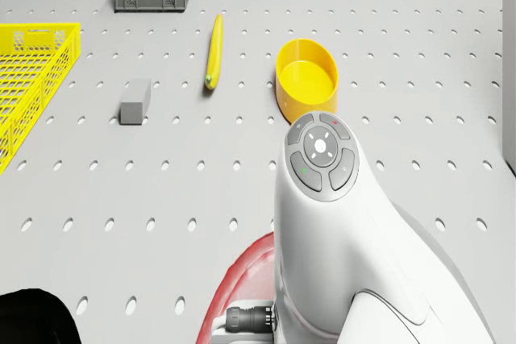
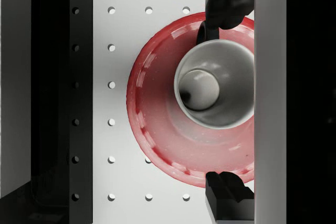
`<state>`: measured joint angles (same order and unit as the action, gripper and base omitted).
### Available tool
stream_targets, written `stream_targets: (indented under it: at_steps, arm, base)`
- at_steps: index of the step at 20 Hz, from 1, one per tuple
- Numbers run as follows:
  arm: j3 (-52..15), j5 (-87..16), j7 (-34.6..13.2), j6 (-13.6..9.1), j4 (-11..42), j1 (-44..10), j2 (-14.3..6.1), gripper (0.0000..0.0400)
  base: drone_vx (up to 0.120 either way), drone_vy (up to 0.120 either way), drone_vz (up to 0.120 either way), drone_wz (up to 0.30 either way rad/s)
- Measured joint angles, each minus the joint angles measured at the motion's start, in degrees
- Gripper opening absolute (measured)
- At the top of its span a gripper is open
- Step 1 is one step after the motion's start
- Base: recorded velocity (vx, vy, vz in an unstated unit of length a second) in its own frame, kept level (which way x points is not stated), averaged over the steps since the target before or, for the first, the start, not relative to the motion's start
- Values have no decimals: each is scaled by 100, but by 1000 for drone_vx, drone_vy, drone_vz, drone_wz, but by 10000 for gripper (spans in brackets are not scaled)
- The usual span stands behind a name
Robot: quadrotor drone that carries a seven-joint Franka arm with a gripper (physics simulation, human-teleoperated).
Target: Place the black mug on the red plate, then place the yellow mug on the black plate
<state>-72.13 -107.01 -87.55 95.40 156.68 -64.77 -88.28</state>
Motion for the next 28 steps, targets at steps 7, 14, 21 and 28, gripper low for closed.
stream_targets:
  at_steps: [7, 14, 21, 28]
  arm:
    - [-5, 14, -6, 21, 0, -8, -24, 400]
    - [-7, 24, -11, 40, -1, -15, -45, 400]
    - [-7, 32, -15, 57, -2, -21, -64, 400]
    - [-8, 38, -19, 72, -3, -26, -80, 400]
  base:
    - [-120, 120, 0, 0]
    - [-120, 120, 0, 0]
    - [-120, 120, 0, 0]
    - [-120, 120, 0, 0]
